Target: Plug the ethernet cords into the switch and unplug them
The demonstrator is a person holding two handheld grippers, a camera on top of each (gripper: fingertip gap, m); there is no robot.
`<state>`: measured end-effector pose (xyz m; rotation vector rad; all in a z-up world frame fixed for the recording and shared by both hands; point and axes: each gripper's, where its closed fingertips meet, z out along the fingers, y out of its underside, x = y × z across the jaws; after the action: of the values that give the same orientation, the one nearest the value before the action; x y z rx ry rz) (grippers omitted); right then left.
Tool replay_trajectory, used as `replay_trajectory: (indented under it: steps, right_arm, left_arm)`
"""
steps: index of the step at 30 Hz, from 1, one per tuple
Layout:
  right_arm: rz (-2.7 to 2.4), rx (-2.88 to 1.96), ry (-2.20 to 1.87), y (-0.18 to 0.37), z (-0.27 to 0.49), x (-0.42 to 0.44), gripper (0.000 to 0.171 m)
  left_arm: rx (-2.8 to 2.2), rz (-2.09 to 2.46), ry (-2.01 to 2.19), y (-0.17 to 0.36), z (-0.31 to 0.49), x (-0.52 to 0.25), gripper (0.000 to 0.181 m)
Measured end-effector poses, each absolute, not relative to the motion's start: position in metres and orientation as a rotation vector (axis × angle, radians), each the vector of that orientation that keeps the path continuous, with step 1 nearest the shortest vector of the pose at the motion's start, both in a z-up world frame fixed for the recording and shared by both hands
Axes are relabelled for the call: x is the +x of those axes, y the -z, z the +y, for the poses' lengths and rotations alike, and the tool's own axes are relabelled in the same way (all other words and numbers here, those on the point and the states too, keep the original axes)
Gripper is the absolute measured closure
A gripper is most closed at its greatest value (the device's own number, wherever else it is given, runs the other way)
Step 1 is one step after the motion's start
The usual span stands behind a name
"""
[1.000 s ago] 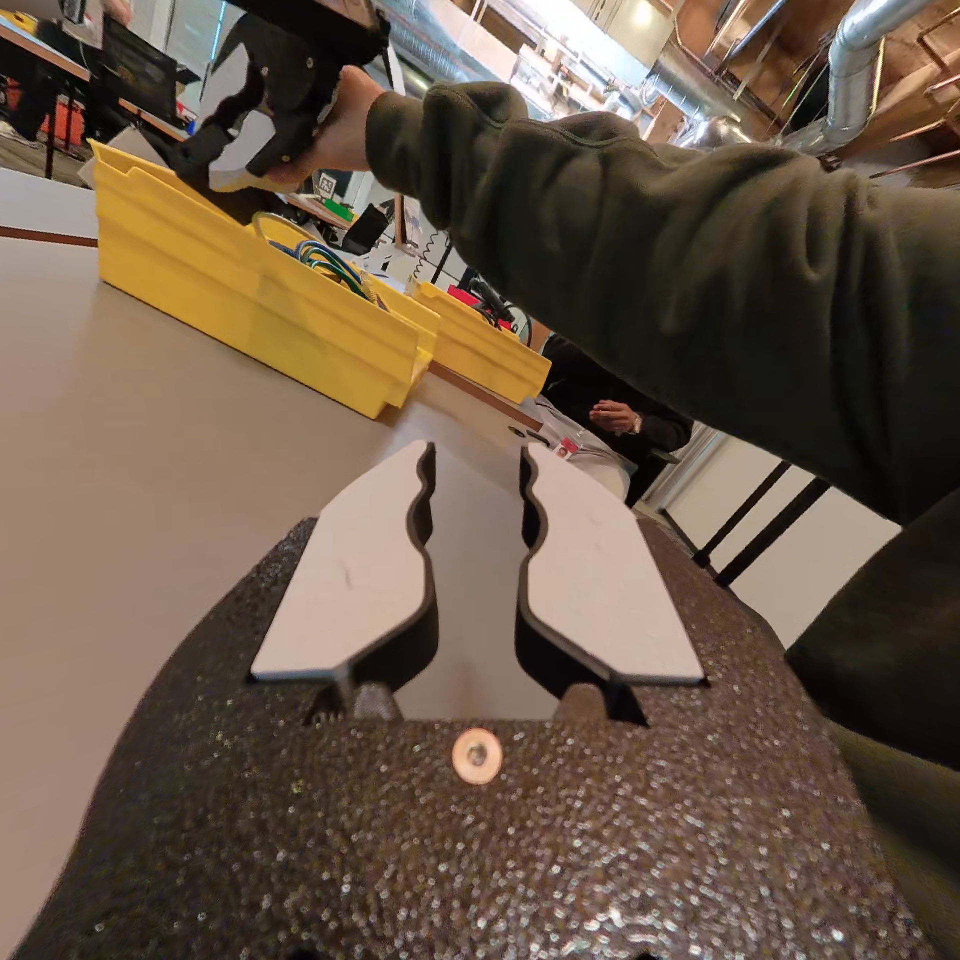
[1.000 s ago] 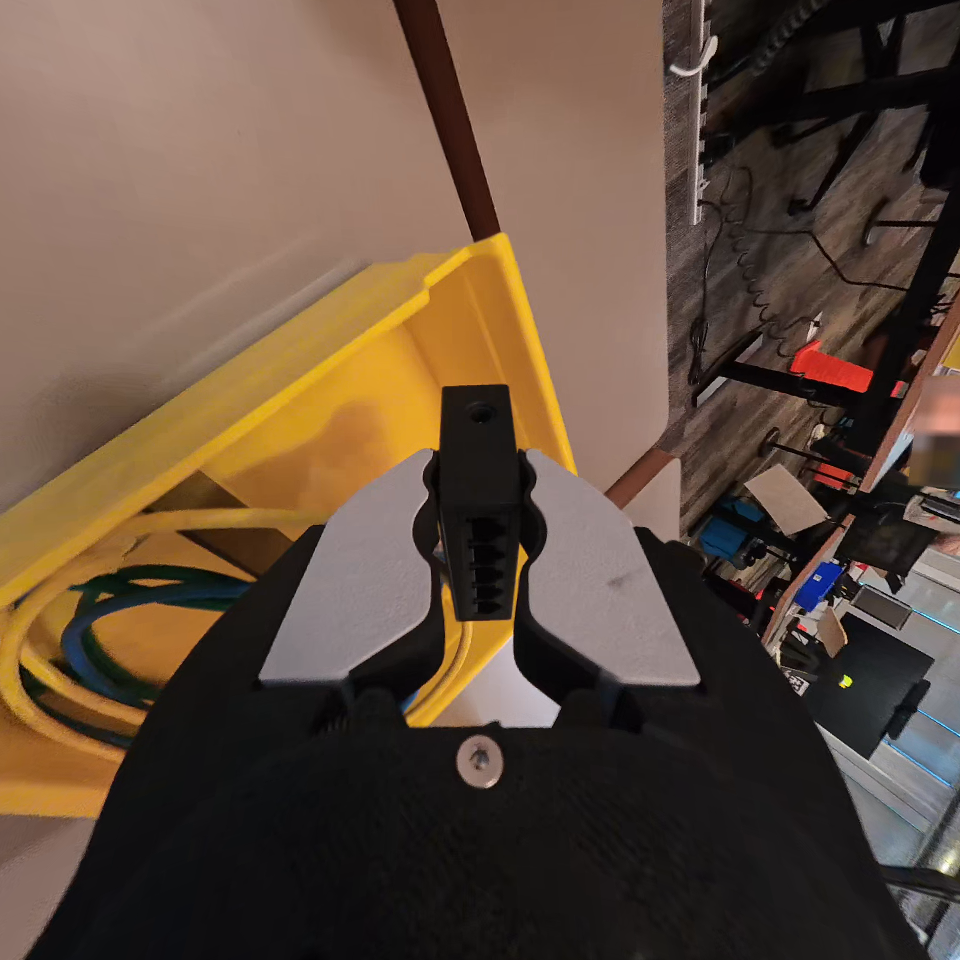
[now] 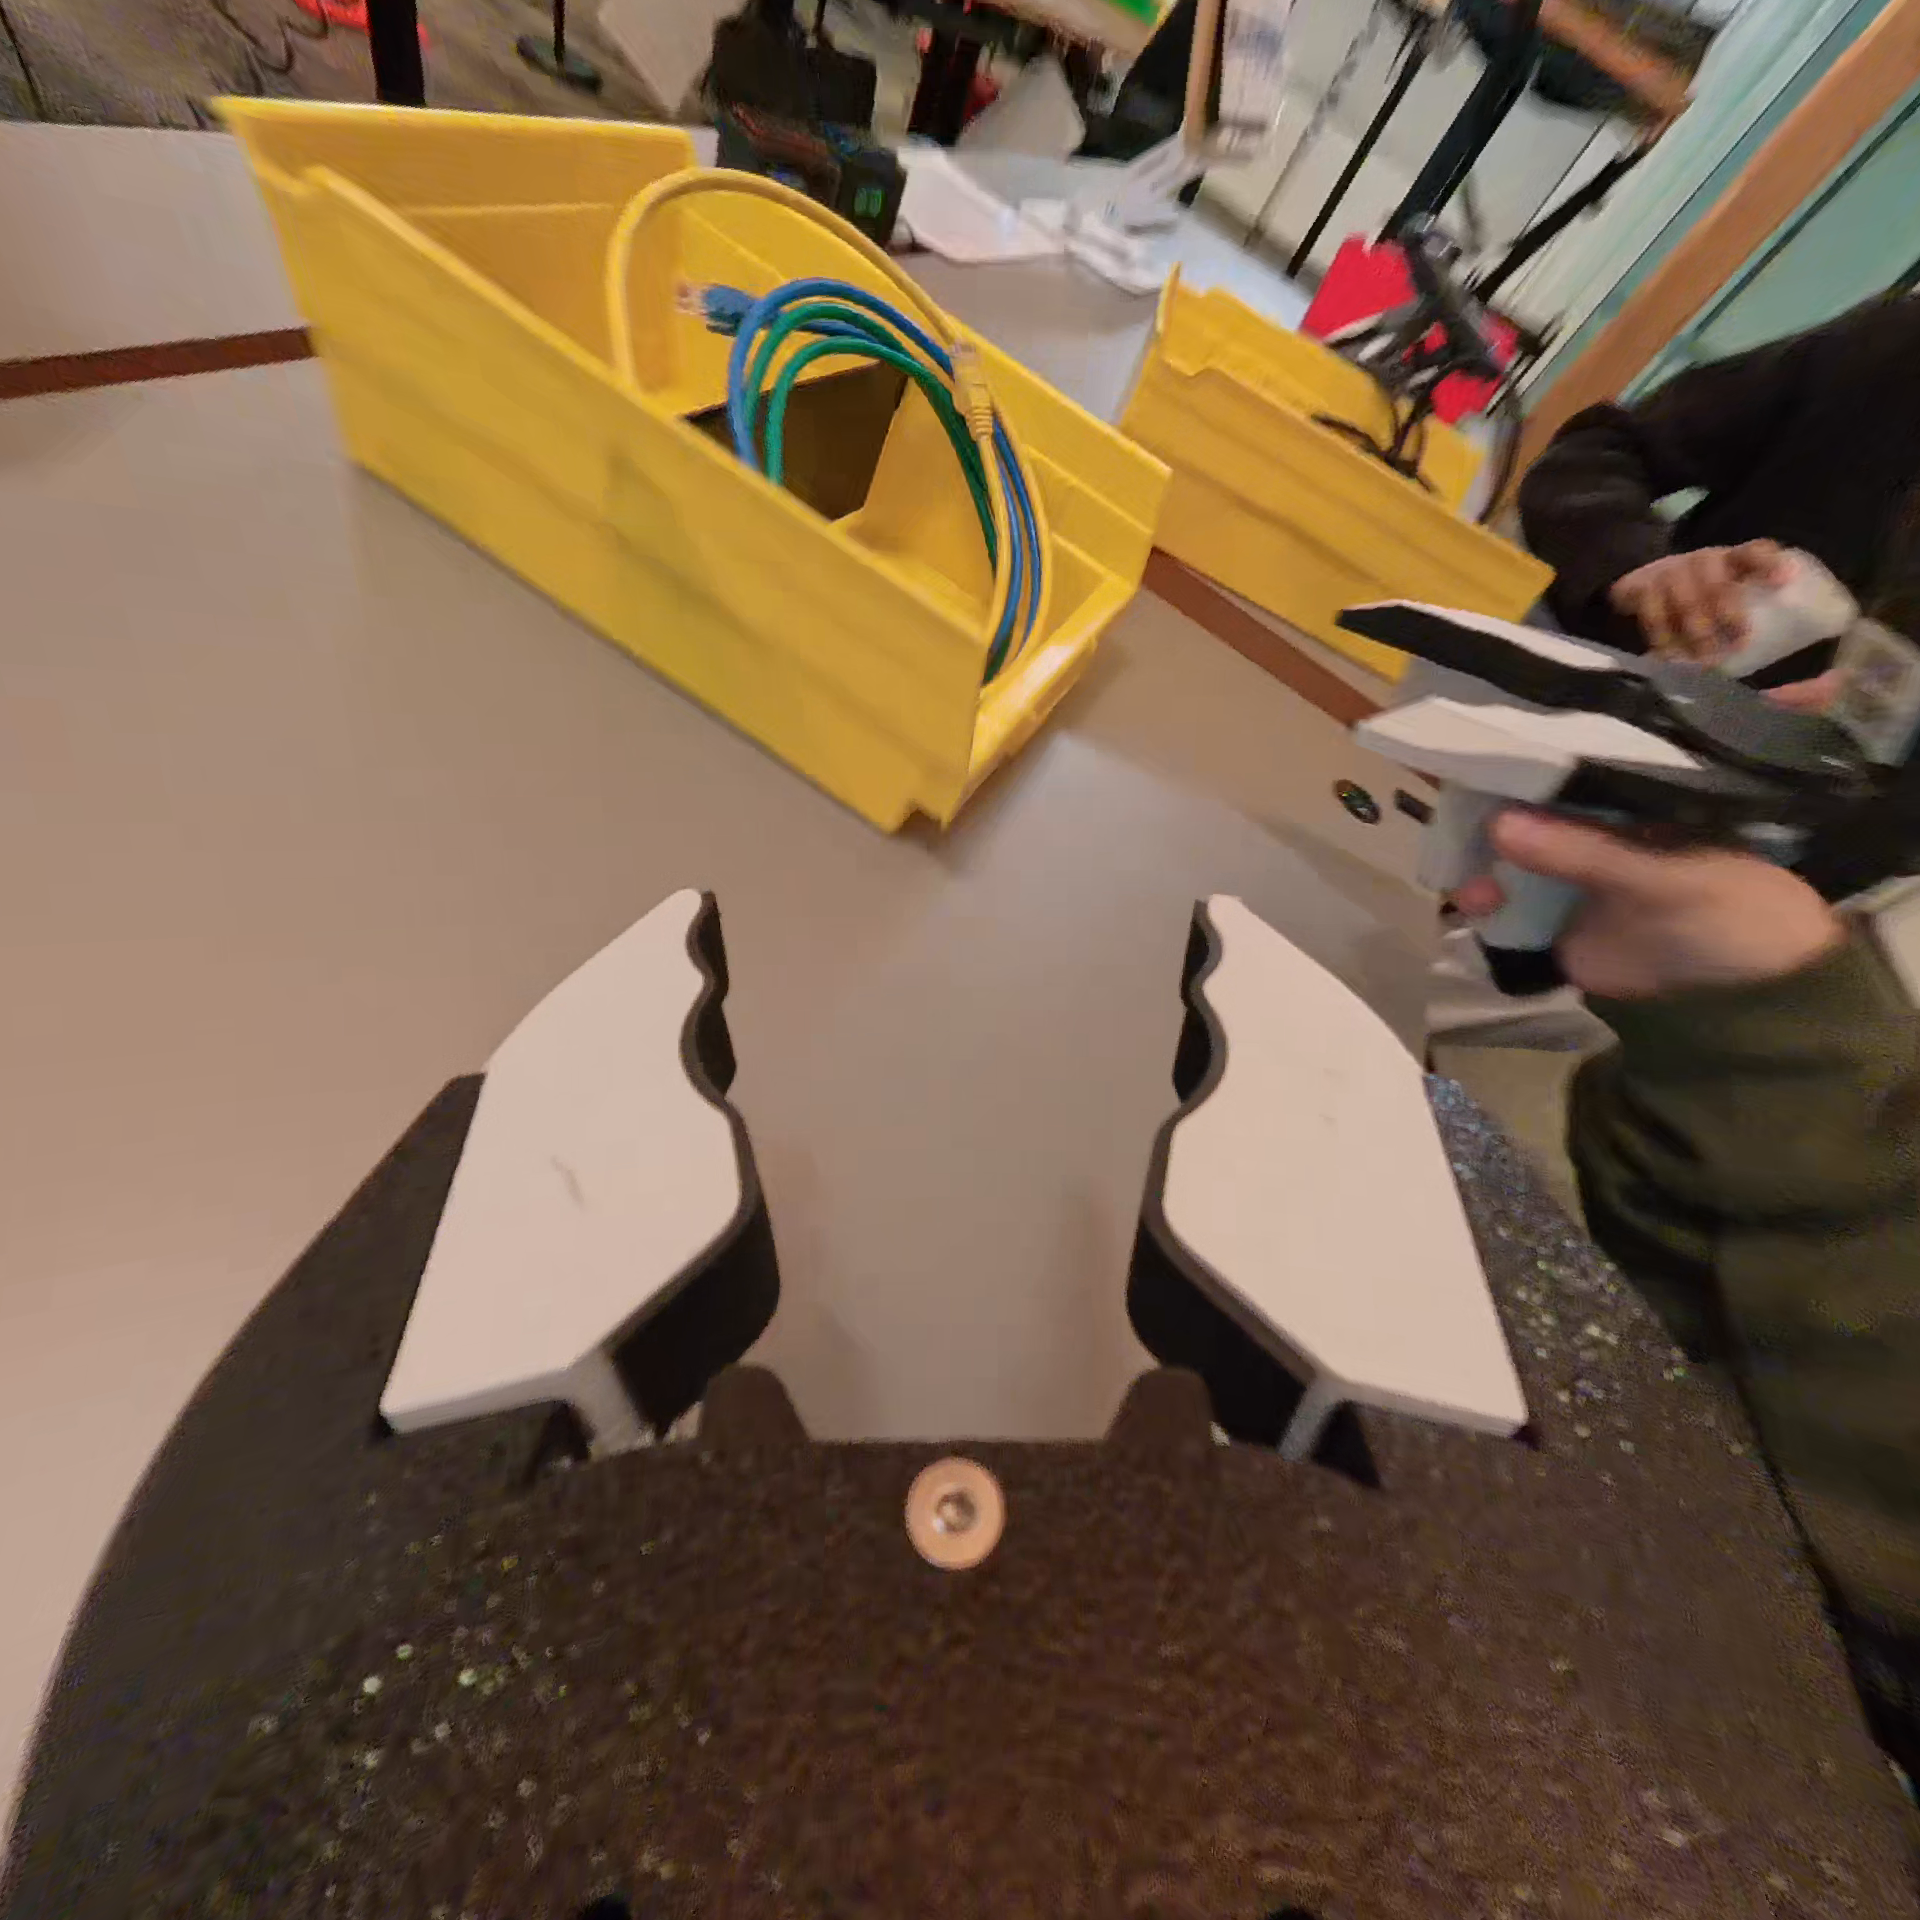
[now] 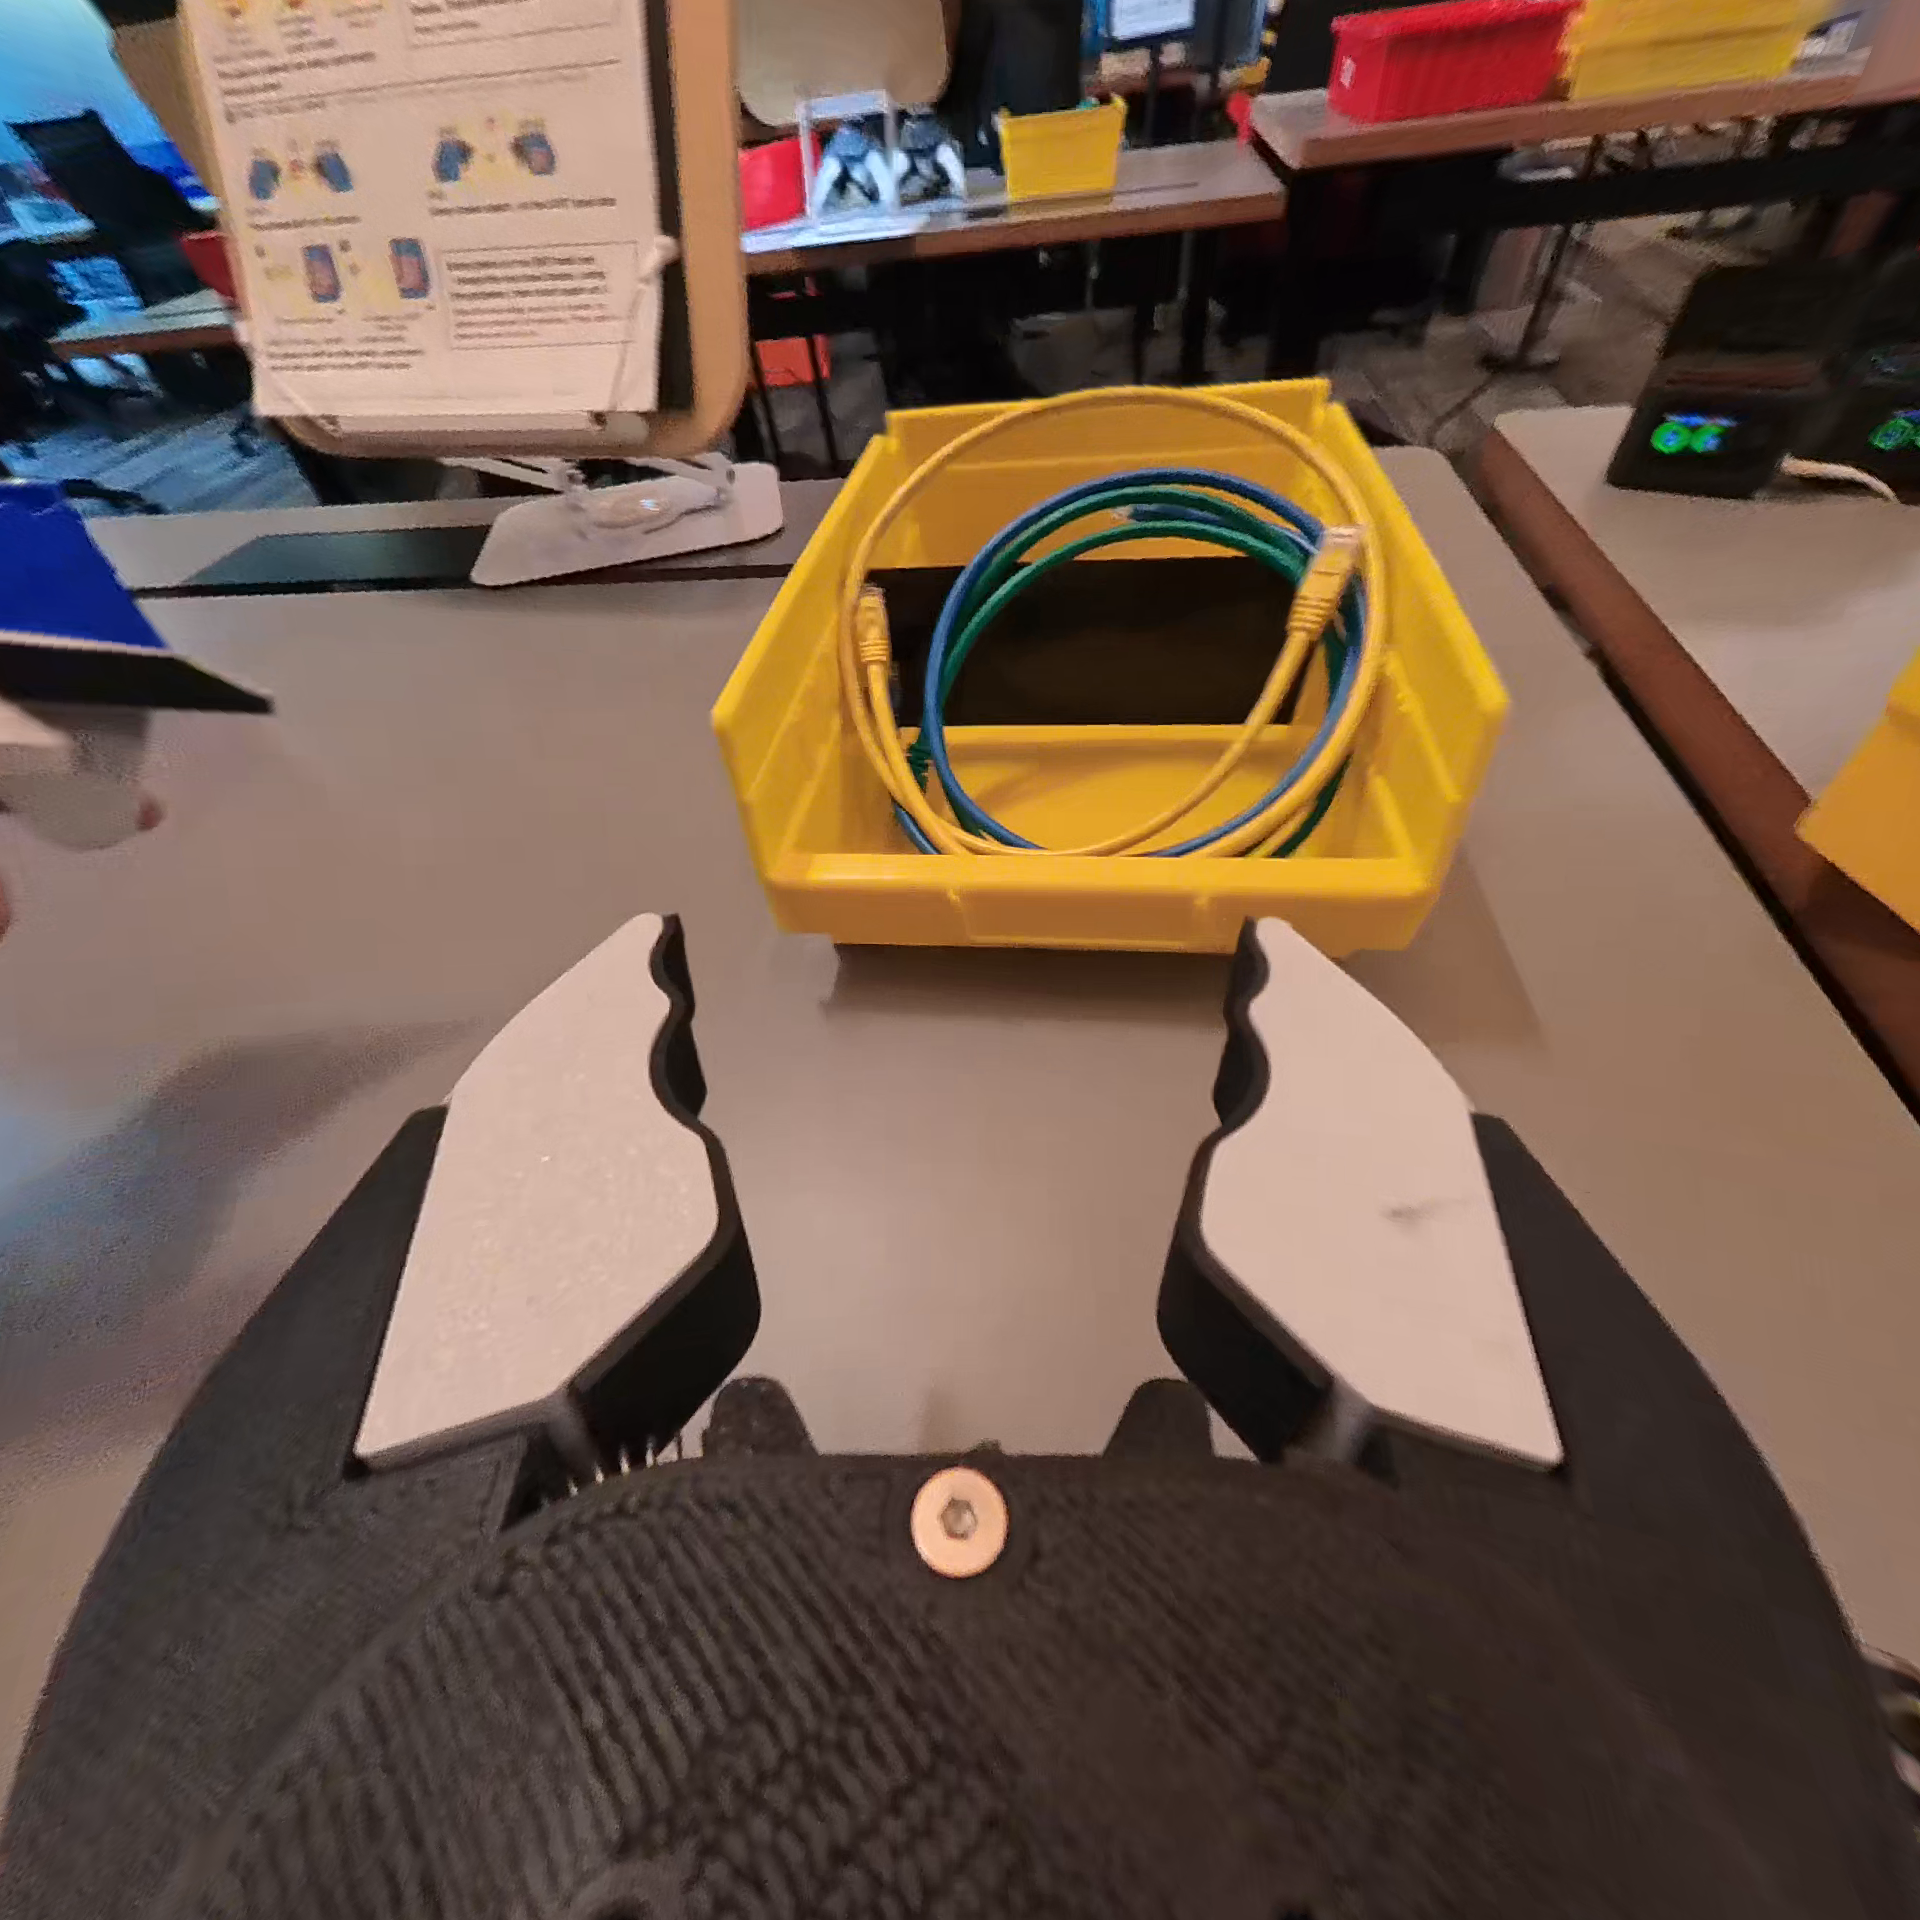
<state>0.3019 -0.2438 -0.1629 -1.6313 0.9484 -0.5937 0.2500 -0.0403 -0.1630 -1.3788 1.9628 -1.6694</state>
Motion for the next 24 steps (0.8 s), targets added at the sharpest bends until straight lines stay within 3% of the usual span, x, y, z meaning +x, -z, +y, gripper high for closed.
replay_trajectory:
  steps: [5, 10, 12, 18, 24]
  right_arm:
    - [0.965, -1.541, 0.592, 0.139, -0.259, 0.304, 0.075]
    - [0.981, -1.509, 0.579, 0.131, -0.268, 0.303, 0.076]
    - [1.002, -1.506, 0.605, 0.13, -0.272, 0.304, 0.076]
    - [1.044, -1.546, 0.693, 0.133, -0.28, 0.307, 0.074]
    - [1.054, -1.585, 0.71, 0.137, -0.279, 0.305, 0.074]
  left_arm:
    - [-1.518, 2.059, 1.188, 0.166, -0.108, 0.339, 0.085]
    - [-1.602, 2.041, 0.682, 0.207, -0.109, 0.39, 0.087]
    - [-1.641, 2.059, 0.588, 0.228, -0.102, 0.395, 0.094]
    - [-1.59, 1.97, 0.567, 0.231, -0.06, 0.406, 0.172]
    - [-1.559, 1.993, 0.755, 0.23, 0.016, 0.369, 0.176]
